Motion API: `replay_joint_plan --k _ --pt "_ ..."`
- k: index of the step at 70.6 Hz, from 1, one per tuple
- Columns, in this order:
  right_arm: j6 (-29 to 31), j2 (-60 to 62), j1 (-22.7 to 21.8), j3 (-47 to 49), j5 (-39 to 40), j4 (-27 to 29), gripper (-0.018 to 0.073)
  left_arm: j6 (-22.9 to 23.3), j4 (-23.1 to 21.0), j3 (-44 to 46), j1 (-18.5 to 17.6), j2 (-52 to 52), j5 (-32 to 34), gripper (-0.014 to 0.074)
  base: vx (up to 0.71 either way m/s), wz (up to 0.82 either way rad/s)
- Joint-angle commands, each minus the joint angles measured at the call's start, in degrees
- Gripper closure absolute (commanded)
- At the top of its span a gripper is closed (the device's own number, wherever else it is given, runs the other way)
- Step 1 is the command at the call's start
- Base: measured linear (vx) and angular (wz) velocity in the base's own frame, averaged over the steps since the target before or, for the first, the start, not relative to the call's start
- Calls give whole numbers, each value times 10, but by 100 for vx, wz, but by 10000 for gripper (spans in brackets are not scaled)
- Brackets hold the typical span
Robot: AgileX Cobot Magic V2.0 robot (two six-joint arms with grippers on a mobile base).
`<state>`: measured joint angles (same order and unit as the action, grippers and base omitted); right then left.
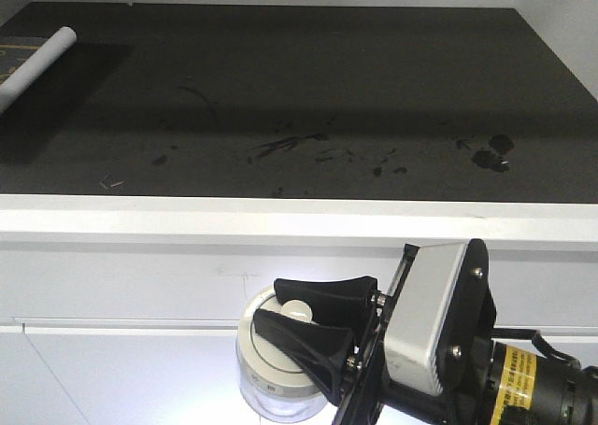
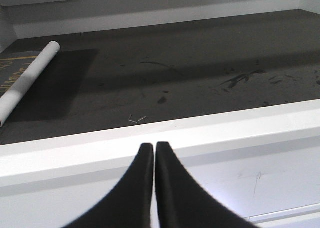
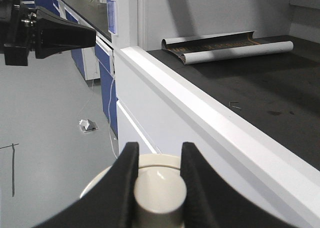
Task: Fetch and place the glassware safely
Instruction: 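Hold the jar in the right gripper while the base turns away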
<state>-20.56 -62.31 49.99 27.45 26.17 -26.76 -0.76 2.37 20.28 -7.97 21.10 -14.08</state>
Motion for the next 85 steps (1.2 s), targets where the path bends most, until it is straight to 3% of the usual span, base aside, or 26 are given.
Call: replay_joint_plan --k 1,29,85 --pt "2 14 0 17 54 8 562 3 -5 15 -4 3 39 603 0 0" --pt "2 14 0 17 54 8 562 3 -5 15 -4 3 39 603 -5 20" --pt "2 14 0 17 54 8 562 3 -5 15 -4 3 39 603 -13 49"
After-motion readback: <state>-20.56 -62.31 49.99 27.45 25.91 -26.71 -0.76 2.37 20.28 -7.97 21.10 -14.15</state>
